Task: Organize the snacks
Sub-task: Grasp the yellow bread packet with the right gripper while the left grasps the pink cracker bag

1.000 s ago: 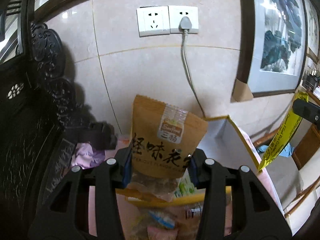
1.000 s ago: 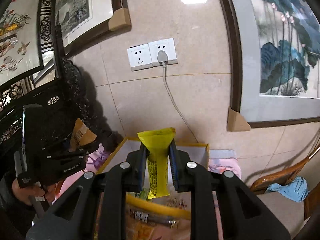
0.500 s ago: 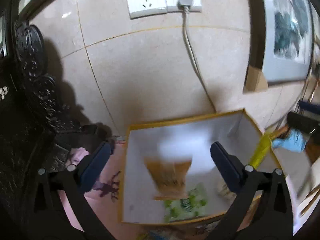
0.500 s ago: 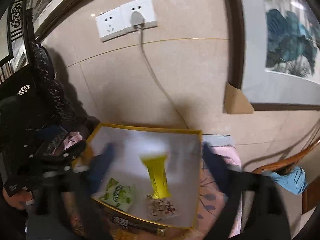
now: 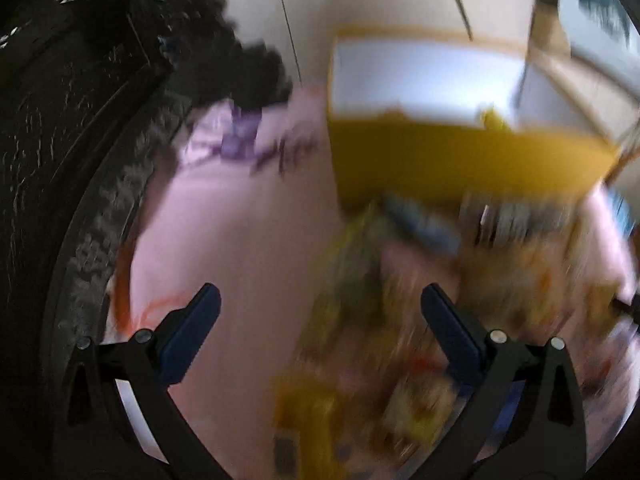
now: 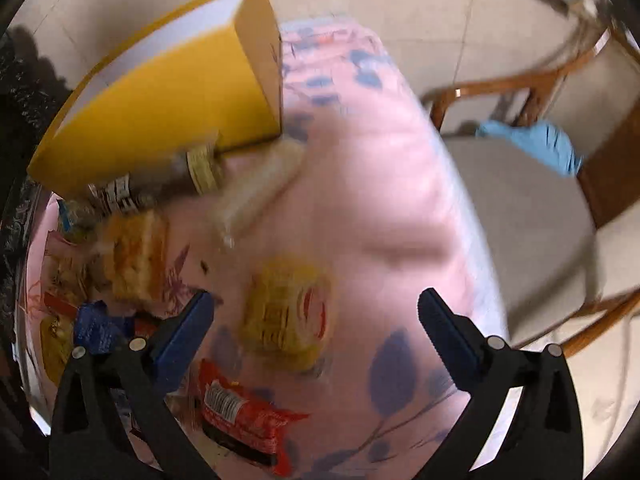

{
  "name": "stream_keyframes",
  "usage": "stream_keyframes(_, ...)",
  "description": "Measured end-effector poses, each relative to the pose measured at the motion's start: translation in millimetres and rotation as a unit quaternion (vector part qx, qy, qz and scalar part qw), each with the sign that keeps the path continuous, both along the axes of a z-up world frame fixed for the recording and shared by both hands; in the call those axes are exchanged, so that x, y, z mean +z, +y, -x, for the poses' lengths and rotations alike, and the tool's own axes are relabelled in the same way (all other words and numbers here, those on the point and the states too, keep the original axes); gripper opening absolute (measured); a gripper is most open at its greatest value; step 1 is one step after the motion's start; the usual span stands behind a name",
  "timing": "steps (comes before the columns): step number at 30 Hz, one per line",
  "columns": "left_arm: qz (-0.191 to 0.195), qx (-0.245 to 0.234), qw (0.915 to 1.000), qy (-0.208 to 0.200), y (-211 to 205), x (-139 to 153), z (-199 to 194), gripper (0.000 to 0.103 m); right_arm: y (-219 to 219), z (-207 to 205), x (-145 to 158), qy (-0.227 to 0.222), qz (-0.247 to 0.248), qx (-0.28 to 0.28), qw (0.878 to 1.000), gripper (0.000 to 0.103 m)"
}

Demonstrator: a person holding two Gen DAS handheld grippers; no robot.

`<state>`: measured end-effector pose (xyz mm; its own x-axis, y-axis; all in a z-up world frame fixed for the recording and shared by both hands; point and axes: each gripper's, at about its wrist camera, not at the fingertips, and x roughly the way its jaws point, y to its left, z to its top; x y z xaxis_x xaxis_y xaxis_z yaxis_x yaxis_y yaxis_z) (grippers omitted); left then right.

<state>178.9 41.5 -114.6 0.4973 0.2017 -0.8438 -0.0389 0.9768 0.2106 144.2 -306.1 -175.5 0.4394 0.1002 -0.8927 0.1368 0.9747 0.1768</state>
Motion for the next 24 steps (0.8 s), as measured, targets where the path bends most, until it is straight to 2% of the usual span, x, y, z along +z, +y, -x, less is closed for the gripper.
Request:
stream_keyframes(2, -0.035, -0.002, 0.9993, 0.01, -7, -7, 8, 0.101, 8, -1, -12, 0.006, 0.0, -0.005, 1.0, 0.102)
stream_keyframes(3, -0.036, -0.008, 0.9992, 0.016, -10, -9, 12, 0.101, 13, -4, -19, 0.009, 0.005, -0.008, 1.0, 0.102)
stream_keyframes(4, -0.033, -0.013, 0.9992, 0.018, -13, -9, 12, 0.101, 16, -7, -25, 0.004, 0.003, -0.006, 1.0, 0.096)
stream_keyframes(5, -0.031, -0.012, 0.9993, 0.019, -15, -10, 12, 0.101, 21, -7, -27, -0.007, 0.022, -0.004, 1.0, 0.072)
stream_keyframes(6, -0.032, -0.01, 0.9993, 0.018, -18, -11, 12, 0.101, 28, -9, -25, -0.019, 0.046, 0.001, 0.999, 0.062)
stream_keyframes(7, -0.031, -0.013, 0.9993, 0.017, -21, -12, 11, 0.101, 35, -9, -22, -0.023, 0.065, 0.017, 0.997, 0.058)
stream_keyframes(10, -0.041, -0.041, 0.9982, 0.016, -39, -20, 5, 0.101, 29, -5, -19, -0.011, 0.004, 0.016, 1.0, 0.056)
stream_keyframes(15, -0.025, -0.067, 0.9966, 0.041, -60, -44, -7, 0.101, 20, 12, 4, -0.031, 0.01, 0.007, 0.999, 0.056)
stream_keyframes(16, -0.006, -0.07, 0.996, 0.055, -61, -52, -10, 0.089, 17, 16, 9, -0.037, 0.018, 0.006, 0.999, 0.056)
stream_keyframes(17, 0.015, -0.069, 0.9955, 0.063, -60, -58, -11, 0.074, 14, 17, 13, -0.039, 0.02, 0.004, 0.999, 0.056)
stream_keyframes(18, 0.018, -0.055, 0.9956, 0.074, -58, -64, -13, 0.058, 12, 20, 16, -0.04, 0.021, 0.001, 0.999, 0.056)
stream_keyframes(24, 0.05, -0.06, 0.9933, 0.085, -44, -63, -19, 0.051, 6, 34, 30, -0.05, 0.018, -0.013, 0.999, 0.055)
